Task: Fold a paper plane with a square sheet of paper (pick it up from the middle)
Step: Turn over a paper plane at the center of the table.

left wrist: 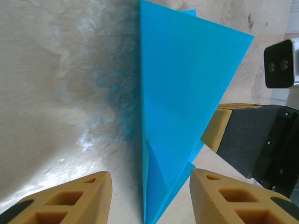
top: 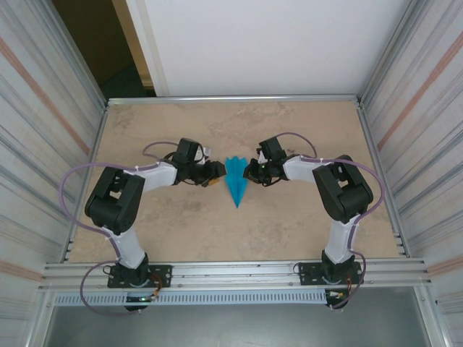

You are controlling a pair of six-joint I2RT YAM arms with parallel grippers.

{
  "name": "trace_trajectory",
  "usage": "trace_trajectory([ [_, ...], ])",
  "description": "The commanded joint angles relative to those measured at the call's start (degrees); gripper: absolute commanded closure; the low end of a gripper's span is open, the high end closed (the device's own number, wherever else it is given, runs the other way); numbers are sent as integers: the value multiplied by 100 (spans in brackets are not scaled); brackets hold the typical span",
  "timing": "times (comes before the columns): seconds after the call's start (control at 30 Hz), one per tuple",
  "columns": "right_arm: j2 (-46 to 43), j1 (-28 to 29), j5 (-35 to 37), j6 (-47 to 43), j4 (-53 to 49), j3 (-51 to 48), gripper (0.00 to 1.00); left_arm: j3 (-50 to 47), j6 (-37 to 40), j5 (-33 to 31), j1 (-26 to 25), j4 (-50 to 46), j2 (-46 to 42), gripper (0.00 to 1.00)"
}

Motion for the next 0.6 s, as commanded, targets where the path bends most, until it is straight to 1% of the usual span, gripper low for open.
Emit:
trace_trajectory([
  [0.0, 65, -20, 13, -91, -48, -42, 90, 257, 141, 171, -65, -84, 200, 53],
  [0.3, 58, -24, -8, -96, -48, -43, 90, 578, 156, 278, -70, -184, 567, 72],
  [0.47, -21, -46, -91, -51, 25, -54, 91, 701, 243, 194, -73, -390, 688, 85],
  [0.57, -101, -59, -98, -20, 36, -62, 93, 698, 289, -8, -67, -546, 634, 92],
])
